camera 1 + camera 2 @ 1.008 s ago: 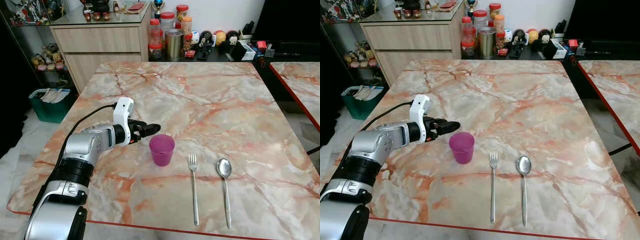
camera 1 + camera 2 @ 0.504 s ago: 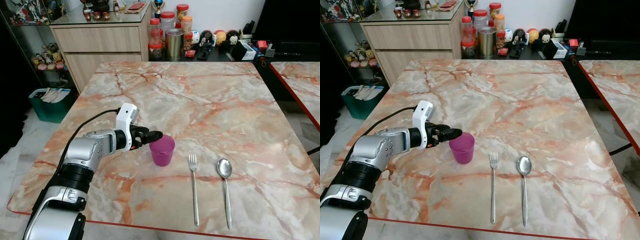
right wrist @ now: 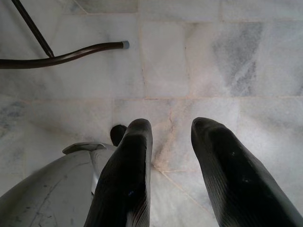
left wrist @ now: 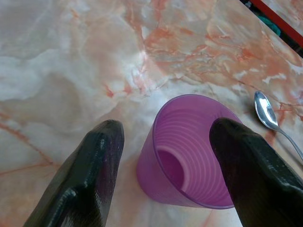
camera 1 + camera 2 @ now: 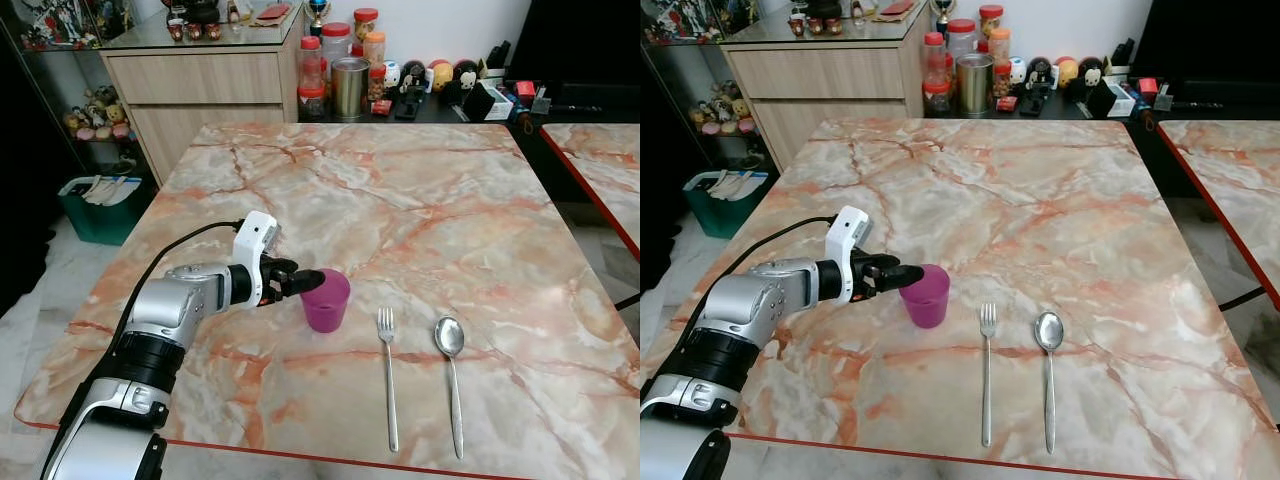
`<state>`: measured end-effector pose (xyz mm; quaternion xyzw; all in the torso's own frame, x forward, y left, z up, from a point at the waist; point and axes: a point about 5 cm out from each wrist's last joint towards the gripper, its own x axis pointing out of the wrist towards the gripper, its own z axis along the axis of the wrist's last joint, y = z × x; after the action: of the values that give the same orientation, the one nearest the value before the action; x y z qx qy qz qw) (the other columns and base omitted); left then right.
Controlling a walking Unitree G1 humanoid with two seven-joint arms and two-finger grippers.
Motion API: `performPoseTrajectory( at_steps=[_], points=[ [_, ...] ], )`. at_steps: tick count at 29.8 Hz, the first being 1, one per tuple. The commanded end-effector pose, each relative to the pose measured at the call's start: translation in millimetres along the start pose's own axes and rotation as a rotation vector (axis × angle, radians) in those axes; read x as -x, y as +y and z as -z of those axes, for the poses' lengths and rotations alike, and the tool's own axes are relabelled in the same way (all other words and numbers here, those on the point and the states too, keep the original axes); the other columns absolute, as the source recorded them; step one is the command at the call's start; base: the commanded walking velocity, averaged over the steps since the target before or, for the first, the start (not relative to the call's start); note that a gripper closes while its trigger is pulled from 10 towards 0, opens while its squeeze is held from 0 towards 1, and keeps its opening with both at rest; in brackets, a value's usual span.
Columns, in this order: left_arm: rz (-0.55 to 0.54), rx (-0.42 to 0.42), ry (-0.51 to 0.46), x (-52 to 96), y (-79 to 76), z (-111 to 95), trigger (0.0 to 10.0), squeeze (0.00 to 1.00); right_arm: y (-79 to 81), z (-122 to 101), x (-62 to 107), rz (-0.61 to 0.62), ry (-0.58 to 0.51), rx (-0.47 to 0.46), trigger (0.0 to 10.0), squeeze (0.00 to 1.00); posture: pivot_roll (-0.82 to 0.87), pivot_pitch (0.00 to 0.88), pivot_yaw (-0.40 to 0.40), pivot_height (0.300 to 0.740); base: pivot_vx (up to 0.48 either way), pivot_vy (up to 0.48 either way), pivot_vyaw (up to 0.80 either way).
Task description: Setting the table
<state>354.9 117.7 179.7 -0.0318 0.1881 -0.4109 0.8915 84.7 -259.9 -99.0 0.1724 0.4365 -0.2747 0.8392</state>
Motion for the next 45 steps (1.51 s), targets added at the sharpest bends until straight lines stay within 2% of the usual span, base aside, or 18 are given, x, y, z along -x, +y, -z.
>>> performPoseTrajectory(
  at_steps=[1, 14, 26, 34, 35, 37, 38, 45],
  points=[
    [0.002, -0.022, 0.009, 2.6, -0.4, 0, 9.4, 0.0, -2.9, 2, 1.0, 0.011, 0.005, -0.008, 10.0, 0.0, 0.05, 0.091, 0.024, 0.74, 0.0, 0.0, 0.0],
    [0.001, -0.034, 0.028, 0.5, -1.3, 5, 8.7, 0.0, -3.0, 2, 1.1, 0.012, 0.005, -0.009, 10.0, 0.0, 0.05, 0.092, 0.026, 0.74, 0.0, 0.0, 0.0],
    [-0.012, -0.039, 0.046, -0.1, 0.4, 9, 7.2, 0.0, -2.9, 2, 1.1, 0.012, 0.004, -0.009, 10.0, 0.0, 0.05, 0.092, 0.025, 0.74, 0.0, 0.0, 0.0],
    [-0.018, -0.041, 0.058, -1.3, 0.7, 12, 7.1, 0.0, -3.0, 2, 1.1, 0.012, 0.004, -0.009, 10.0, 0.0, 0.05, 0.093, 0.023, 0.74, 0.0, 0.0, 0.0],
    [-0.024, -0.043, 0.061, -1.4, 1.4, 13, 6.5, 0.0, -2.9, 2, 1.1, 0.012, 0.004, -0.008, 10.0, 0.0, 0.05, 0.093, 0.024, 0.74, 0.0, 0.0, 0.0],
    [-0.026, -0.043, 0.062, -1.4, 1.7, 13, 6.2, 0.0, -3.0, 2, 1.1, 0.012, 0.004, -0.008, 10.0, 0.0, 0.05, 0.093, 0.023, 0.74, 0.0, 0.0, 0.0],
    [-0.029, -0.044, 0.064, -1.4, 2.1, 13, 5.0, 0.0, -3.0, 2, 1.1, 0.012, 0.004, -0.008, 10.0, 0.0, 0.05, 0.093, 0.023, 0.74, 0.0, 0.0, 0.0],
    [-0.031, -0.047, 0.07, -1.4, 2.6, 15, 4.9, 0.0, -2.9, 2, 1.1, 0.013, 0.004, -0.008, 10.0, 0.0, 0.05, 0.093, 0.024, 0.74, 0.0, 0.0, 0.0]
  ],
)
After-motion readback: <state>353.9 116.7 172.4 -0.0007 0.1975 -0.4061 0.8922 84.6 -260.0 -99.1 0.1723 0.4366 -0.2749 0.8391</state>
